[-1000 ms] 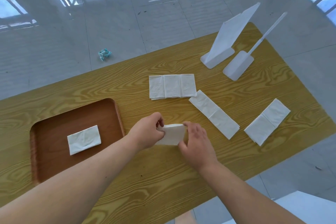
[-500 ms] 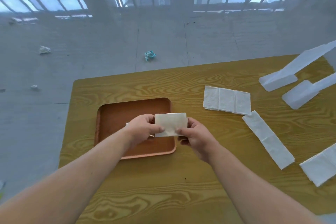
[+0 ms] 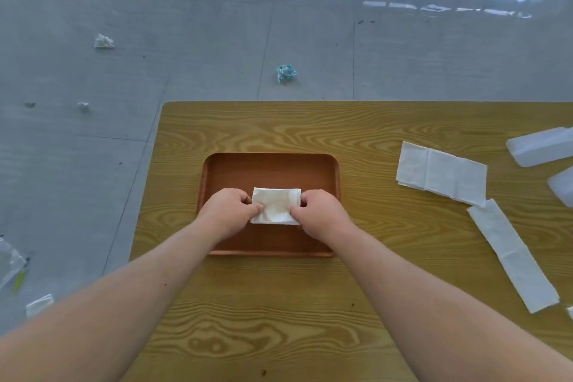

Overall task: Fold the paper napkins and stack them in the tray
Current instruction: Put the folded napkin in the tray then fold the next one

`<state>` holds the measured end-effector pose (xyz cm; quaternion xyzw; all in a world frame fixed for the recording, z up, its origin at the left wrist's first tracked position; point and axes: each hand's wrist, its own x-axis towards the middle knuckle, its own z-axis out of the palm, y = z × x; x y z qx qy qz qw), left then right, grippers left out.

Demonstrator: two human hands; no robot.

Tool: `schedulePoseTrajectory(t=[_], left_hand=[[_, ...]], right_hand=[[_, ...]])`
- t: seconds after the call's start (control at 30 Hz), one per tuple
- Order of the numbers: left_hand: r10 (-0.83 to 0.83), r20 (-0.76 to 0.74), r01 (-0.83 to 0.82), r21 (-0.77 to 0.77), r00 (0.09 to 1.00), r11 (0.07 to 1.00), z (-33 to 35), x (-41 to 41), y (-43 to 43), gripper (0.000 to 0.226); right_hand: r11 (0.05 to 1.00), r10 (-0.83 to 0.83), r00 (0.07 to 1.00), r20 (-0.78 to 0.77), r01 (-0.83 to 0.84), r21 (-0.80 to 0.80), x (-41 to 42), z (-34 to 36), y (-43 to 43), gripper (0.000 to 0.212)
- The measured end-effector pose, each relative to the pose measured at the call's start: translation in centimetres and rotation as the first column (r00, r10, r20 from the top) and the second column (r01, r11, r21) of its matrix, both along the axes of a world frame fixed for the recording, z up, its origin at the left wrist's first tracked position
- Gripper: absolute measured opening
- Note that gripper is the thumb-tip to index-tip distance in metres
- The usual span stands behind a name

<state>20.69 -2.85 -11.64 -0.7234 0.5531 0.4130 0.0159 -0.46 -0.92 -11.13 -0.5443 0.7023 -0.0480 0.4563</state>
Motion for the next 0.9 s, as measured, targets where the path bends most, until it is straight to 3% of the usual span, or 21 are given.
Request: schedulePoseTrajectory(t=[0.2, 0.37, 0.47, 0.63, 0.8, 0.9], left_hand=[[-0.132, 0.202, 0.140, -0.024, 0.970, 0.990, -0.5, -0.4, -0.2, 0.036], [-0.158, 0.285, 0.183, -0.061, 0.945, 0.981, 0.0, -0.8, -0.4, 0.037], [-0.205, 0.332, 0.267, -0.153, 0.921, 0.951, 0.7, -1.8, -0.2, 0.028], [-0.385, 0.278, 0.449, -0.222, 0.880, 0.866, 2.2, -6.2, -0.6, 0.027], [-0.601, 0.229, 0.643, -0.249, 0.766, 0.725, 3.7, -15.5, 0.2, 0.031], [-0.672, 0.226, 0.709, -0.230, 0.706, 0.667, 3.2, -16.2, 0.8, 0.030]], right_hand=[[0.984, 0.154, 0.957, -0.245, -0.172, -0.056, 0.6, -0.7, -0.1, 0.030], [0.962, 0.188, 0.910, -0.368, -0.247, -0.120, 0.6, -1.0, 0.3, 0.035], [0.933, 0.196, 0.909, -0.367, -0.288, -0.216, -0.2, -0.7, 1.0, 0.036], [0.880, -0.040, 0.956, -0.290, -0.104, -0.463, -7.2, -0.1, 3.1, 0.019], [0.876, -0.349, 0.840, -0.414, 0.136, -0.462, -21.4, 0.1, 7.4, 0.045], [0.873, -0.426, 0.791, -0.439, 0.232, -0.429, -23.5, -0.5, 9.1, 0.053]])
